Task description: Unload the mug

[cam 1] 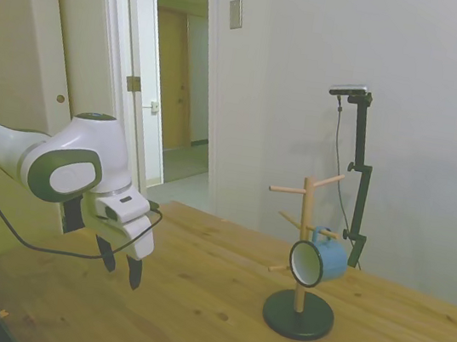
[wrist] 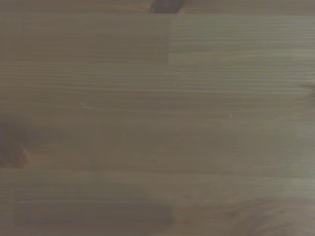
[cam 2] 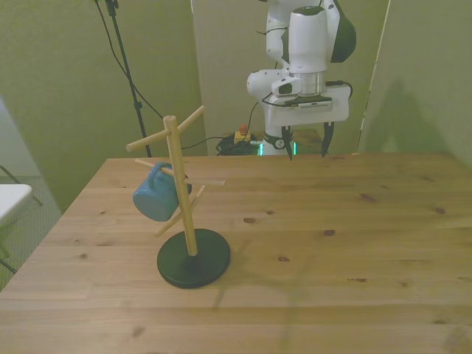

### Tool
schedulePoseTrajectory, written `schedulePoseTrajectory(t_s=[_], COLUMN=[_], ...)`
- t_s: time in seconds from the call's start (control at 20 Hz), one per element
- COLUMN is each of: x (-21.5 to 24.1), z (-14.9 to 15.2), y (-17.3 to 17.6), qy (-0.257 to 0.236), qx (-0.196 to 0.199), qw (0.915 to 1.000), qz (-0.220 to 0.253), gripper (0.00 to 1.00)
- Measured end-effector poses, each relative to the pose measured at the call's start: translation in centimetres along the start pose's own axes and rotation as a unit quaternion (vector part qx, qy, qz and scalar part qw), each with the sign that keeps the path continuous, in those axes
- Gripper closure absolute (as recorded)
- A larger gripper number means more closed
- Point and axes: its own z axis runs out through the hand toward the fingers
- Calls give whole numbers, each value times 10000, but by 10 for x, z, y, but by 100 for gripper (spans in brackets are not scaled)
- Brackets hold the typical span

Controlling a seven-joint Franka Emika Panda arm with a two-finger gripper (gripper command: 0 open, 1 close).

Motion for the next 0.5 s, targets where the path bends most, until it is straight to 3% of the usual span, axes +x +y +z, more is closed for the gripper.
schedulePoseTrajectory(t_s=[0.25, 0.5], x=[5, 33], z=[0, -6], y=[2, 22], qy=[113, 355], qx=[16, 277], qw=[9999, 9984], qz=[-12, 328], gripper=[0, 0])
